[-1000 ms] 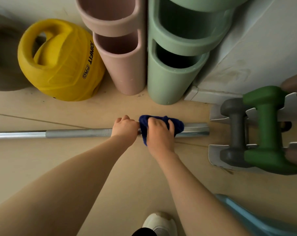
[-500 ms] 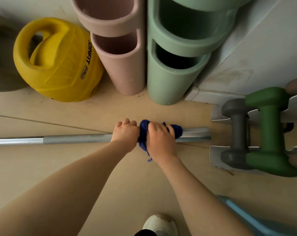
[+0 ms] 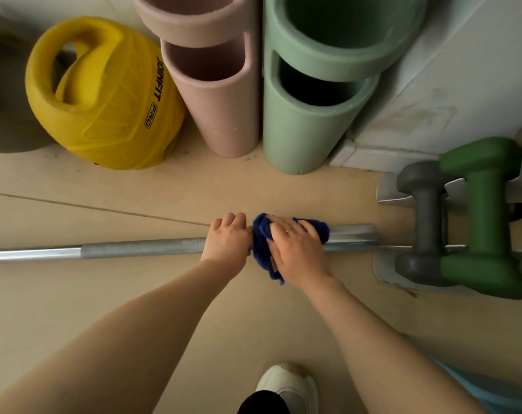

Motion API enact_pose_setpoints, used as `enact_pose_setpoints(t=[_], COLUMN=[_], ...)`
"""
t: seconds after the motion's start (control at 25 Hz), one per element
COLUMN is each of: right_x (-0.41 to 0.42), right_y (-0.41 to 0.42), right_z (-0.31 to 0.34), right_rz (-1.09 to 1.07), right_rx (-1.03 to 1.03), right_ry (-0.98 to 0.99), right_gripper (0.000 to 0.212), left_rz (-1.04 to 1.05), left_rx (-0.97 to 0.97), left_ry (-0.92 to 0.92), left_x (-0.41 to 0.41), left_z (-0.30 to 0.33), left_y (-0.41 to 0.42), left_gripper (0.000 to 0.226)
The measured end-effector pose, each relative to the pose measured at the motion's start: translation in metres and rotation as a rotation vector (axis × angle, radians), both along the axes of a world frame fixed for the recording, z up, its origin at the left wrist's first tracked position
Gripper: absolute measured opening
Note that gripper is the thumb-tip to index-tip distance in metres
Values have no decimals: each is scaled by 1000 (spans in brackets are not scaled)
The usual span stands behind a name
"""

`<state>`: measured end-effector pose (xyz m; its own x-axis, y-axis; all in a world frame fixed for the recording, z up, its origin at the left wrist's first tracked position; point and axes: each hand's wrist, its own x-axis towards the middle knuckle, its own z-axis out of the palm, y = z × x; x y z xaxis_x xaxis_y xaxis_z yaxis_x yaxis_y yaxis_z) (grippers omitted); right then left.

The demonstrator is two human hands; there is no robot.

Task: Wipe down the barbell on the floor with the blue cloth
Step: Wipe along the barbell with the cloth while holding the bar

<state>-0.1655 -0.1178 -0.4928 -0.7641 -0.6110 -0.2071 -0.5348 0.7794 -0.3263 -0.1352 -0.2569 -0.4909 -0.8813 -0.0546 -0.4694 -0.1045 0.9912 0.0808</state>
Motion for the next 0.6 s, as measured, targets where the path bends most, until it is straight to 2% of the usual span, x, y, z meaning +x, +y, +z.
enact_pose_setpoints(t=[0.08, 0.2, 0.24, 0.4, 0.48, 0.52, 0.6], right_x=[-14, -45, -50, -38, -23, -12, 17], right_y=[-10, -22, -14, 53, 49, 38, 17], right_z=[5, 6, 6, -3, -9, -11, -19], right_rz=[-95, -390, -454, -632, -745, -732, -508], right_rx=[40, 40, 71, 99, 65, 28, 2], right_ry=[-140, -314, -291, 173, 268, 283, 282], right_gripper=[31, 32, 32, 23, 19, 15, 24], left_rz=[22, 11, -2, -6, -14, -12, -8], left_rx=[-7, -14, -8, -4, -3, -1, -5], left_ry=[16, 30, 33, 52, 42, 38, 37], left_x=[3, 0, -1, 3, 5, 5, 4], left_z=[1, 5, 5, 4, 1, 1, 1], left_y=[2, 0, -1, -2, -1, 0, 0], left_gripper=[29, 32, 31, 26, 26, 25, 25])
